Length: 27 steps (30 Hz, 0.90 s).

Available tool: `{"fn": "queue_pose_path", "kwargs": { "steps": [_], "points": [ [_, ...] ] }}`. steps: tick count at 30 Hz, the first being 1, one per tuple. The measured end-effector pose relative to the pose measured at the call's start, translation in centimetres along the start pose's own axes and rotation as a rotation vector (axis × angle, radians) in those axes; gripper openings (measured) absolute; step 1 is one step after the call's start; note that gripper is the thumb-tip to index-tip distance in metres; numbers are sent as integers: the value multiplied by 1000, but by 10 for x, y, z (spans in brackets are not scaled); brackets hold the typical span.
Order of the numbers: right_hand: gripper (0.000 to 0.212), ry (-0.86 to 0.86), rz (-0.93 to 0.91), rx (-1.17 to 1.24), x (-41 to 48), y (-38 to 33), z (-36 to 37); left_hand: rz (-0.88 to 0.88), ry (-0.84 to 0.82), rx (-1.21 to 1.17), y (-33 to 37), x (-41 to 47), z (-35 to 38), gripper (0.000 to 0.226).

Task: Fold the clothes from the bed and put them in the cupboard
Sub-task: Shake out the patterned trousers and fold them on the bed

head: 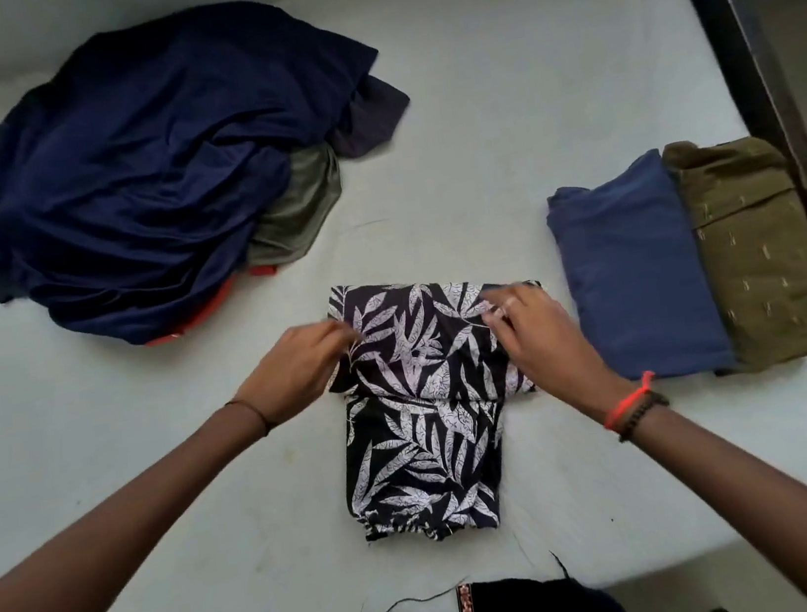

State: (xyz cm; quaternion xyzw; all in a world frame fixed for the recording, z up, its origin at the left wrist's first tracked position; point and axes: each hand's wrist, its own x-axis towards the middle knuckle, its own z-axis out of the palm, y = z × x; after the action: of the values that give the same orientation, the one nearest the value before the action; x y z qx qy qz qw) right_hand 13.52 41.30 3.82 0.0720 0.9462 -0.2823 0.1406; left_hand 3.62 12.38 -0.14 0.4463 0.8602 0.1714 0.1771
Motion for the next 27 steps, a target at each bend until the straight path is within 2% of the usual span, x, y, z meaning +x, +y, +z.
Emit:
{"fn": "queue_pose_path", "kwargs": {
  "steps": [1,2,4,6,8,10,11,13,15,17,20,22,24,27],
  "points": [
    [39,121,30,26,7,-9,12,-52,55,-14,3,13,4,36],
    [43,168,53,46,17,-19,24,-111,96,-44,7,27,10,39],
    [50,98,82,15,36,-38,49,-216,127,-121,22,57,20,44],
    [54,53,73,-102,52,-44,76,-282,56,-121,38,83,36,45],
    [57,27,96,-212,59,-30,95,-317,-29,-24,39,96,53,45],
    [58,12,85,-313,56,0,103,-285,18,116,29,96,55,38],
    [57,17,56,-365,52,16,104,-260,25,186,21,93,51,41],
    [56,55,39,-424,41,39,96,-228,-83,261,4,86,42,45],
    [51,132,67,-422,31,51,82,-272,-188,185,-8,83,32,41],
    [41,160,85,-349,30,60,66,-375,-243,-34,-15,85,22,36],
    [37,-38,187,65,47,65,33,-447,-348,-338,-24,87,8,35],
    [33,-215,216,219,61,69,14,-408,-488,-301,-27,90,-7,38],
    [24,-310,179,261,71,72,-1,-342,-572,-167,-30,98,-22,38],
    [26,-297,144,328,79,70,-18,-276,-491,-58,-34,116,-37,38]
  ]
}}
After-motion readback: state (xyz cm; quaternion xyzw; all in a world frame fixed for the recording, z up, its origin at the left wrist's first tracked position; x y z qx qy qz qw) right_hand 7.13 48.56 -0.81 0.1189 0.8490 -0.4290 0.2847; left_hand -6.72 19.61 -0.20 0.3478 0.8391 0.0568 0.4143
